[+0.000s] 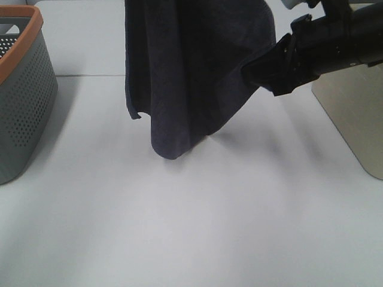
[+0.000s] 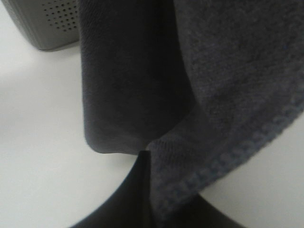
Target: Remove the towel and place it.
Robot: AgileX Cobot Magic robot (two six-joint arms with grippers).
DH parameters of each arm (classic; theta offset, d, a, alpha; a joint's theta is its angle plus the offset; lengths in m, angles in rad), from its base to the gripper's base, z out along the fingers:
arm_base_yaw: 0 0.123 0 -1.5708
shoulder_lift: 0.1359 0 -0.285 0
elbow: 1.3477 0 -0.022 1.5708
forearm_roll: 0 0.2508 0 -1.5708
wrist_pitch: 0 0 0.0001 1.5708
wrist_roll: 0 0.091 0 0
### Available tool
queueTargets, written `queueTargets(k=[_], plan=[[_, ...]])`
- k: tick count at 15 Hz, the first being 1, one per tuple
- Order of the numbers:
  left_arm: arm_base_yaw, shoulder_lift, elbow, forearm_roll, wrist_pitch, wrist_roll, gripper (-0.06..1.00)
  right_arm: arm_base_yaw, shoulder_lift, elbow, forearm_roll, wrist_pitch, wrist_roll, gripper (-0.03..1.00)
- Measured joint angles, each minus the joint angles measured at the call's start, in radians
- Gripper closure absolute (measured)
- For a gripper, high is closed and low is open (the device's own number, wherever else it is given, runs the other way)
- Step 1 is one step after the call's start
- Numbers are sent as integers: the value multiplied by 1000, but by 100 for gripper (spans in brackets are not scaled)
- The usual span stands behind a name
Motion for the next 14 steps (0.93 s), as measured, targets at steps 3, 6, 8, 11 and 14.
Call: queueTargets(k=[3,6,8,11,14], plan=[[0,0,0,121,20,-251,94,0,-92,0,-80,-120,0,94],[0,0,1,300,28,-493,94,0,-122,-10,-145,-220,-26,94],[0,0,1,364,29,-599,94,0,-122,-40,-165,-231,-62,94],[0,31,1,441,-9,-751,94,0,-72,-168,-178,-235,-172,94],[0,98,1,479,-125,-765,94,0,41,-253,-212,-235,-238,94]])
